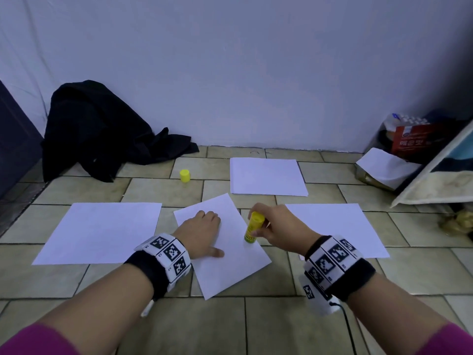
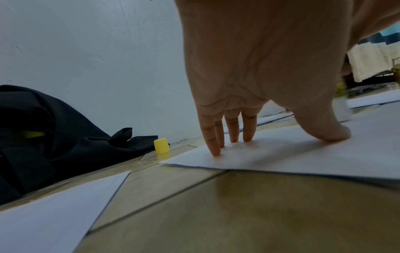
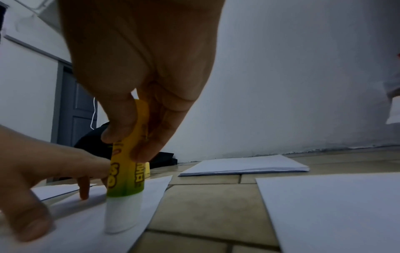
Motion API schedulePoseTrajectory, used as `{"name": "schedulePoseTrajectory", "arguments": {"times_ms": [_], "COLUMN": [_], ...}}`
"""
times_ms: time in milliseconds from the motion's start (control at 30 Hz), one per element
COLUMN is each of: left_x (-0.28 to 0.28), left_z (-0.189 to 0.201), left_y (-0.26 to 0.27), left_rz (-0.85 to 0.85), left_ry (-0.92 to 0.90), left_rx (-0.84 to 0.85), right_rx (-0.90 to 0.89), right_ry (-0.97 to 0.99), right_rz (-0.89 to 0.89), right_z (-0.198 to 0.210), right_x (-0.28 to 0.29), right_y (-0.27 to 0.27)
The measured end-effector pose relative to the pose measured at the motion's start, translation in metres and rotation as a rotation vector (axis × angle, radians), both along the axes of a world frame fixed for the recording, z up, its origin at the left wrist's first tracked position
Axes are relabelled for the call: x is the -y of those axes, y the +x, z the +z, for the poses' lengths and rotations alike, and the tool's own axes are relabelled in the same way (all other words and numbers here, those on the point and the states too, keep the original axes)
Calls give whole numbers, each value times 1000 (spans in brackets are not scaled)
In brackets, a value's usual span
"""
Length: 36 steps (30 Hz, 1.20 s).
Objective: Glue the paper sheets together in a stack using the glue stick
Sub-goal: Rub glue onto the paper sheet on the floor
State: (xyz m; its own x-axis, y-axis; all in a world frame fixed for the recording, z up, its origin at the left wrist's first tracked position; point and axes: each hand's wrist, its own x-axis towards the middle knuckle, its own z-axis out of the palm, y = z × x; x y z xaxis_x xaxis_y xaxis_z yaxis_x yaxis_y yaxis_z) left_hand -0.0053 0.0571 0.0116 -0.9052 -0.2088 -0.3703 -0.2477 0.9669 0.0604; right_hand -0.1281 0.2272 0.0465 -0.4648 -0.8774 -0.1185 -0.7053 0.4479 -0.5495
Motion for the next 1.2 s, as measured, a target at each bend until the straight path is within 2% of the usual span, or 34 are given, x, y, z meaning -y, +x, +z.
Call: {"name": "schedulePoseTrajectory", "arguments": {"times_ms": [300,400,500,600,700,800,1033,1200], "left_x": [15,12,7,2,-1,-2,-2,-2], "left_z": [7,10,11,10,7,3,3,-4], "left_y": [5,4,4,5,7,6,-2,-5], "left_rz": [-115,-105,-77,-56,-131,-204,-163,-154], "left_ry": [41,7,-58,-123,-58,-9,-73,-17], "left_rx": [84,81,64,19,-61,-31,-39,-21], "right_rx": [45,161,190,224,215,200,108,65], "right_ry": [29,-132,-256,-316,-340,-341,-304,-259], "right_rz": [97,-32,-183,-242,-289,-333,-368,-355], "right_z": [11,16,20,20,15,10,2,-3], "right_x": [-28,-29,-26,-21,-12,0,30,53], "right_y": [-12,-26,-37,-42,-44,-47,-50,-46]}}
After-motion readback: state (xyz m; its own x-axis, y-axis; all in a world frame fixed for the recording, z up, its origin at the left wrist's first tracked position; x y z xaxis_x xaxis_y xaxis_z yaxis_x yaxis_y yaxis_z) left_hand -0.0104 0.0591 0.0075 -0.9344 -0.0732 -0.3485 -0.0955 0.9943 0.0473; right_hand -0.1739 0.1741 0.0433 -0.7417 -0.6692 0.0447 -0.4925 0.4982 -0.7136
